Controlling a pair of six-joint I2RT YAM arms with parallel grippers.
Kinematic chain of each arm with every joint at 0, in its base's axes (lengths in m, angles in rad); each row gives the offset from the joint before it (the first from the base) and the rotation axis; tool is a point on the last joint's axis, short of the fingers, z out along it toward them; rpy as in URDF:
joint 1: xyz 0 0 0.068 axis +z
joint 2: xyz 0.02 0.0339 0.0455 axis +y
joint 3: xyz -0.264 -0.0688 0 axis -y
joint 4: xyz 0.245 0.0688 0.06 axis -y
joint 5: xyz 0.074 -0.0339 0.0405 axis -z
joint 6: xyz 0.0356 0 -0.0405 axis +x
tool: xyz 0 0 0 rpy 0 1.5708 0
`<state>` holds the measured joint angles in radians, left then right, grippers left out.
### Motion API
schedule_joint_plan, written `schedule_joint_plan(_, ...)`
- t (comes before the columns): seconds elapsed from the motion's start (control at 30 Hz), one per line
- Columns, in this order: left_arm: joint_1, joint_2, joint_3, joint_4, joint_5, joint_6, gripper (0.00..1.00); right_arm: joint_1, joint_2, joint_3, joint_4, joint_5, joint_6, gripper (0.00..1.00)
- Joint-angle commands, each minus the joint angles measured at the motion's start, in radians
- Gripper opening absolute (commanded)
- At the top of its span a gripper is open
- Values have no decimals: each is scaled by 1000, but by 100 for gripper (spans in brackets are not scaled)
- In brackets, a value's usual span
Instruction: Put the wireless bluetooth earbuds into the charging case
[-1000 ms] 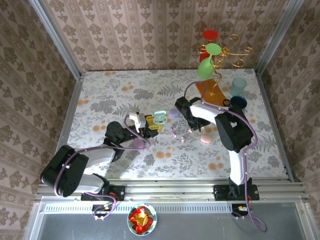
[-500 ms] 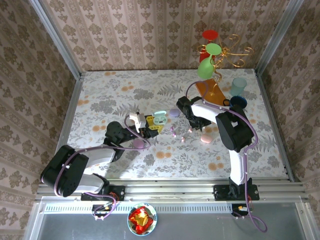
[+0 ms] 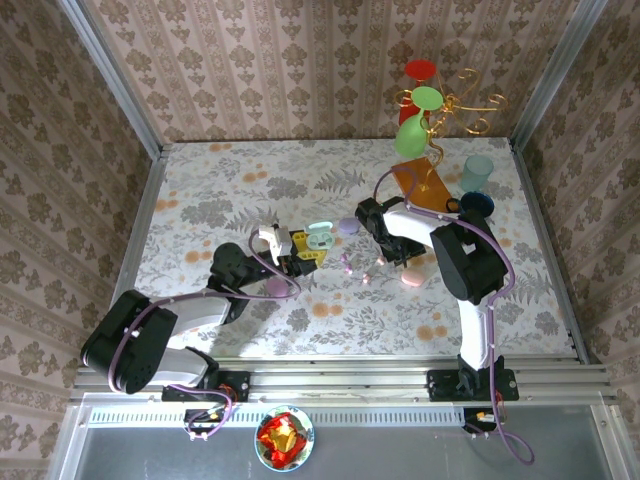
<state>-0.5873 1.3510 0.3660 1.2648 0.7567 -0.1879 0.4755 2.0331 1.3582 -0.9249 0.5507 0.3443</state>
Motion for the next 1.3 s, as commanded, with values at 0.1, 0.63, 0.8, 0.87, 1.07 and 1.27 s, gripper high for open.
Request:
schedule_joint_plan(0.1, 6, 1, 1, 24, 21, -5, 32, -7, -37, -6, -47, 85, 24, 37)
schedule_joint_plan(0.63, 6, 4, 5, 24, 18, -3, 32, 42, -76, 51, -45, 9, 9, 38)
schedule_joint_plan(0.8, 9, -3, 1, 24, 24, -2, 32, 32, -16, 72, -51, 86, 17, 37)
schedule_joint_plan(0.87, 12, -7, -4, 24, 23, -3, 32, 24, -1, 71, -48, 87, 17, 36)
schedule_joint_plan(1.07, 14, -14, -10, 24, 15, -1, 32, 9, 23, 66, -26, 83, -15, 33)
schedule_joint_plan(1.27, 14, -10, -11, 24, 17, -1, 32, 9, 43, 80, -29, 74, -21, 33)
